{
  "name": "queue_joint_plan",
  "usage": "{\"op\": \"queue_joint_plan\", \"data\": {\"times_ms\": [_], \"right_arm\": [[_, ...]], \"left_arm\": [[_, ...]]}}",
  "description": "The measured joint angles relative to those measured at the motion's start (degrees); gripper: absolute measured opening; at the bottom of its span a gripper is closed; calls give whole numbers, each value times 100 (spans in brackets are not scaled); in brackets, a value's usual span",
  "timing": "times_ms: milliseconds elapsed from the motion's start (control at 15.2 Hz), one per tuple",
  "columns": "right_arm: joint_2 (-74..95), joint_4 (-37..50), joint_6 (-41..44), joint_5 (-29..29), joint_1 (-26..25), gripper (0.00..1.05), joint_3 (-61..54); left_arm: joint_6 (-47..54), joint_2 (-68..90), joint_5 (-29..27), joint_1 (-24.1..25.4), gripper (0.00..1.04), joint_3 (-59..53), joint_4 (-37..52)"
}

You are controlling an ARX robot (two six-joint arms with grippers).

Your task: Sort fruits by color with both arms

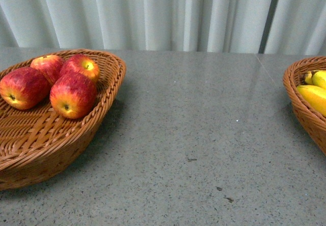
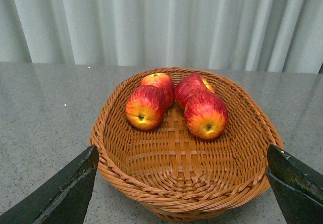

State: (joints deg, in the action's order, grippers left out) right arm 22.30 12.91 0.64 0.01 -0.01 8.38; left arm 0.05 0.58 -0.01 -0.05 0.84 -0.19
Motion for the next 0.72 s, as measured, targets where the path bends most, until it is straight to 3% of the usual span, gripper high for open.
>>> {"op": "queue_joint_plan", "data": {"times_ms": [722], "right_arm": [[-1241, -313, -2, 0, 0, 2, -730]], "left_arm": [[-2, 0, 0, 0, 98, 0, 0]]}}
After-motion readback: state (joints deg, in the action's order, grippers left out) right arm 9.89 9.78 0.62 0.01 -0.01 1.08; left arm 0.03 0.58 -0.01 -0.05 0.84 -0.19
